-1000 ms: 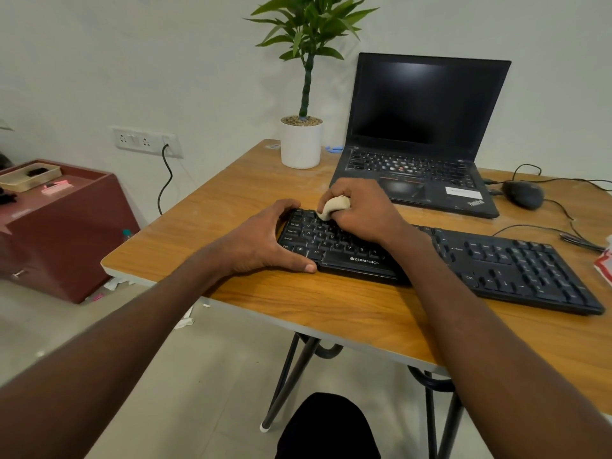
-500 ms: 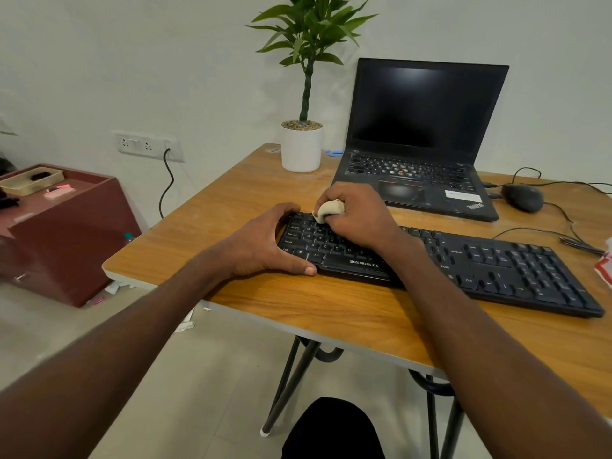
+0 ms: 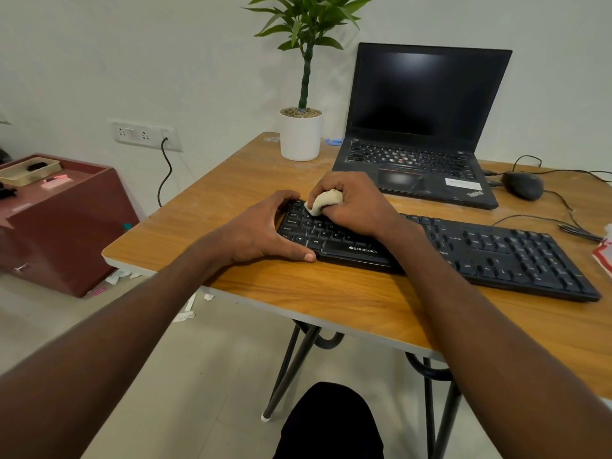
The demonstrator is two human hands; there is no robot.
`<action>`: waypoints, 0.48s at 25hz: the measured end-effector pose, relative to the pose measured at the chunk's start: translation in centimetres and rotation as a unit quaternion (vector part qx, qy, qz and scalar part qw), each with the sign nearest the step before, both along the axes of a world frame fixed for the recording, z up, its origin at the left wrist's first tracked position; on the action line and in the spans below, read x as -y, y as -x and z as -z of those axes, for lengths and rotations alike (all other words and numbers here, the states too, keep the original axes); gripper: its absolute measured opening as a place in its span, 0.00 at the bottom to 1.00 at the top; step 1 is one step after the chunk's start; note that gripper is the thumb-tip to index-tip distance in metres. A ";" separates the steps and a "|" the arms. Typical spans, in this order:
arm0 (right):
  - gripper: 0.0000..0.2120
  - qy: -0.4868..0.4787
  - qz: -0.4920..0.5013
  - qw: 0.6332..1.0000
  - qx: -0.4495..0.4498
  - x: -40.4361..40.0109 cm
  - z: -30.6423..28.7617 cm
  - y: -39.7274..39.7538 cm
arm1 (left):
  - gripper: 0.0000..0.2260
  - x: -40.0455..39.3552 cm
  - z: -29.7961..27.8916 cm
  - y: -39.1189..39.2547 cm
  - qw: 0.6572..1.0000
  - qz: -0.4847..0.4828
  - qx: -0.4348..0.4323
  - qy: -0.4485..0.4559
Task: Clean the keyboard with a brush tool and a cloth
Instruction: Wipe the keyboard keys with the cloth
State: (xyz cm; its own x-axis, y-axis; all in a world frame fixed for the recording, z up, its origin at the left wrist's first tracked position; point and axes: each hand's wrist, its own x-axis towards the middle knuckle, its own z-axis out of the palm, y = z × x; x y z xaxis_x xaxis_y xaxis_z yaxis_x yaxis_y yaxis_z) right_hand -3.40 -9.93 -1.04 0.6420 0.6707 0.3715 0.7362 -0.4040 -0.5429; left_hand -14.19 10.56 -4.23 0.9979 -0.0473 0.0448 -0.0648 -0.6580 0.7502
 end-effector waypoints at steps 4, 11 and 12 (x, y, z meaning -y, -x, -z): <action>0.09 0.040 0.121 0.990 0.054 0.6 -0.6 -0.4 | 0.58 -0.1 0.1 -0.1 1.000 -0.001 -0.005 -0.004; 0.14 0.064 0.010 0.998 -0.004 -0.1 -1.1 1.0 | 0.59 -0.2 0.1 0.0 1.000 -0.001 -0.012 0.002; 0.14 0.076 0.036 0.996 -0.010 0.2 -1.5 0.8 | 0.60 -0.2 0.1 0.0 1.000 -0.002 -0.010 0.002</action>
